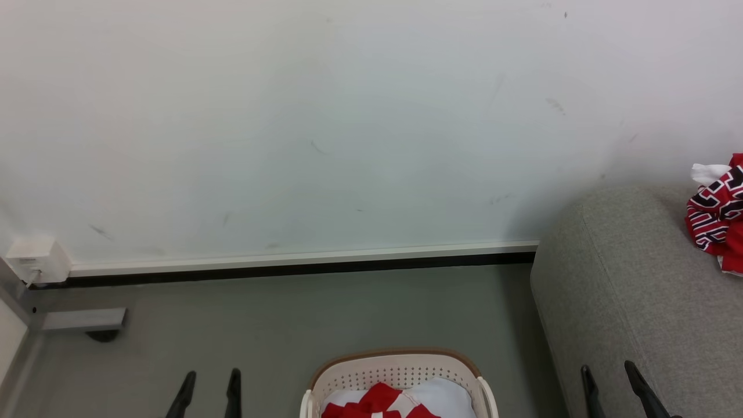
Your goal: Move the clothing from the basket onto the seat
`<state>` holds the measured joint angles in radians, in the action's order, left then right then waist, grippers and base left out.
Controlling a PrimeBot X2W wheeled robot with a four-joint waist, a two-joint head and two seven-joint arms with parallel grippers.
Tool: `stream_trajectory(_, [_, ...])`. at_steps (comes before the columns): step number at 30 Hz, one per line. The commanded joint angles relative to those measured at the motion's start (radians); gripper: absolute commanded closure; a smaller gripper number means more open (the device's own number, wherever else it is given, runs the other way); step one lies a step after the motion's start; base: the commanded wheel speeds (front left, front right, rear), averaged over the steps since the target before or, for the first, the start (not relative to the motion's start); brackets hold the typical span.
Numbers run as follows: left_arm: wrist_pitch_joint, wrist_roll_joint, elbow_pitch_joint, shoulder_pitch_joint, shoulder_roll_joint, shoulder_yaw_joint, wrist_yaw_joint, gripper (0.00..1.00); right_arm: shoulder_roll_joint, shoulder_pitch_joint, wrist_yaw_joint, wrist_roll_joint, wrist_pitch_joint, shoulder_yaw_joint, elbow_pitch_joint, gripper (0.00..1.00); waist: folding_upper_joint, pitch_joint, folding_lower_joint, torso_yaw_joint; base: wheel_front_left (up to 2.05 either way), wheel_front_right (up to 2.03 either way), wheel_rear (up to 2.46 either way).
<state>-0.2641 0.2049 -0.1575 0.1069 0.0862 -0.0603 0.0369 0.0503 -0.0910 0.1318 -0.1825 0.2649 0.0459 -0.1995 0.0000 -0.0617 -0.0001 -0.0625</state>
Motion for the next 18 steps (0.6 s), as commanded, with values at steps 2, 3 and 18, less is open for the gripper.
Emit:
stream_trajectory(2, [0.0, -0.015, -0.003, -0.003, -0.003, 0.013, 0.008, 0.0, 0.001, 0.007, -0.002, -0.002, -0.001, -0.001, -0.005, 0.0, 0.0, 0.002, 0.0001, -0.002, 0.0, 0.0, 0.0])
stream_trajectory(3, [0.0, -0.017, -0.004, -0.002, -0.007, 0.019, 0.011, 0.0, 0.001, 0.01, -0.002, -0.001, -0.001, -0.001, -0.003, 0.0, 0.0, 0.004, 0.0001, -0.004, 0.0, 0.0, 0.0])
stream_trajectory(18, [0.008, -0.084, -0.078, -0.22, -0.023, -0.082, 0.063, 0.0, 0.0, 0.124, -0.002, 0.006, -0.001, -0.049, 0.077, 0.0, 0.0, 0.209, 0.0001, -0.139, 0.0, 0.0, 0.0])
